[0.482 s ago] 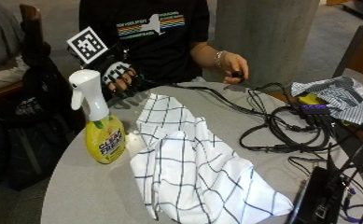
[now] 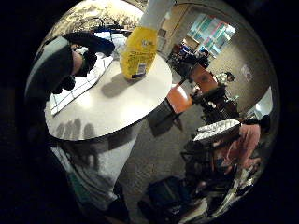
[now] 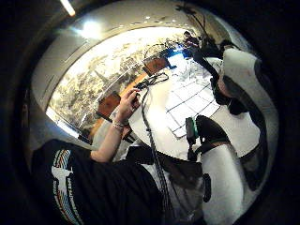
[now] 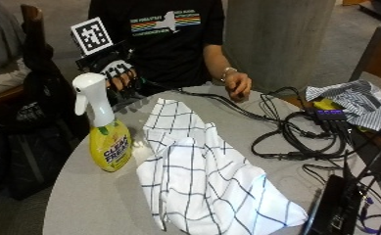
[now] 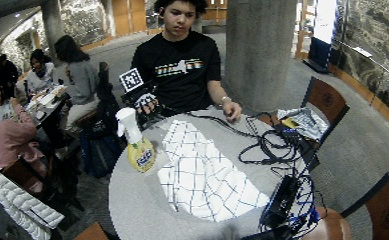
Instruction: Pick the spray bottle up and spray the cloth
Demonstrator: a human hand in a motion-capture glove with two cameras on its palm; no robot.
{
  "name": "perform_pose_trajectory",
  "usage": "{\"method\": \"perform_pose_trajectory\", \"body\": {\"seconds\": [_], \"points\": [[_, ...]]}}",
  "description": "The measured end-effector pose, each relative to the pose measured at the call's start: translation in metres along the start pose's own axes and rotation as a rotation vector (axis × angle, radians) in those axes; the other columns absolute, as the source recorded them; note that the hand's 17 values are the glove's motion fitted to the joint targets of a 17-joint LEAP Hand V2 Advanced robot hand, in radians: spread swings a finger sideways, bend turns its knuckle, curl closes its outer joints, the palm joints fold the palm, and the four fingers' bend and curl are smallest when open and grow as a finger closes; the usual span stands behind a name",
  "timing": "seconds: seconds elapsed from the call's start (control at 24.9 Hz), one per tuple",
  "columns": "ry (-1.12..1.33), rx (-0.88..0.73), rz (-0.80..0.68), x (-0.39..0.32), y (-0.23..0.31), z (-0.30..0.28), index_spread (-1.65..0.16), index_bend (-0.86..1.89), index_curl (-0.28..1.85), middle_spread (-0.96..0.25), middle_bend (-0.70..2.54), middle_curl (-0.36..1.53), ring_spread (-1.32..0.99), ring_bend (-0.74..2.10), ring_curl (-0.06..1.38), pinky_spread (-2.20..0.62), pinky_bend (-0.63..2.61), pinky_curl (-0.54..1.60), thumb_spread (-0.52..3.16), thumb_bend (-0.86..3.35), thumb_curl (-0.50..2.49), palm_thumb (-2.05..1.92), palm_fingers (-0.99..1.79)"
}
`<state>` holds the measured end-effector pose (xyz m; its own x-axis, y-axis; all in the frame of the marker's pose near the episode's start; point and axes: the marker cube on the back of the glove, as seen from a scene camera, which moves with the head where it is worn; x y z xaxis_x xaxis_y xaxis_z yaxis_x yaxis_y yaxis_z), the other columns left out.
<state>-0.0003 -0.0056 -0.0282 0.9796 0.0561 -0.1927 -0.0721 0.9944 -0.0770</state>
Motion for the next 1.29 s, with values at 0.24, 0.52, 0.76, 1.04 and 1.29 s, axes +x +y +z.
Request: {"method": "perform_pose_trajectory", "body": {"seconds": [0.24, 0.52, 0.76, 1.04, 1.29], "points": [[0.01, -0.033, 0.155, 0.004, 0.004, -0.01, -0.22, 0.21, 0.31, -0.06, 0.51, 0.3, -0.09, 0.49, 0.29, 0.01, 0.23, 0.23, 0.84, 0.28, 0.29, 0.74, 1.1], [-0.163, 0.061, 0.272, 0.021, 0.016, -0.012, -0.27, 0.13, 0.31, -0.07, 0.45, 0.32, -0.1, 0.42, 0.29, 0.05, 0.23, 0.26, 0.93, 0.2, 0.31, 0.72, 1.02], [-0.439, 0.077, 0.381, 0.028, 0.025, -0.006, -0.3, 0.13, 0.31, -0.06, 0.39, 0.33, -0.09, 0.38, 0.3, 0.08, 0.22, 0.28, 0.97, 0.14, 0.32, 0.72, 0.97], [-0.705, 0.243, 0.536, 0.04, 0.026, -0.001, -0.31, 0.12, 0.3, -0.07, 0.33, 0.34, -0.09, 0.37, 0.31, 0.11, 0.22, 0.3, 0.97, 0.09, 0.33, 0.74, 0.94], [-0.909, 0.331, 0.619, 0.048, 0.018, 0.007, -0.32, 0.1, 0.29, -0.06, 0.3, 0.35, -0.08, 0.37, 0.32, 0.11, 0.23, 0.31, 0.97, 0.04, 0.34, 0.75, 0.92]]}}
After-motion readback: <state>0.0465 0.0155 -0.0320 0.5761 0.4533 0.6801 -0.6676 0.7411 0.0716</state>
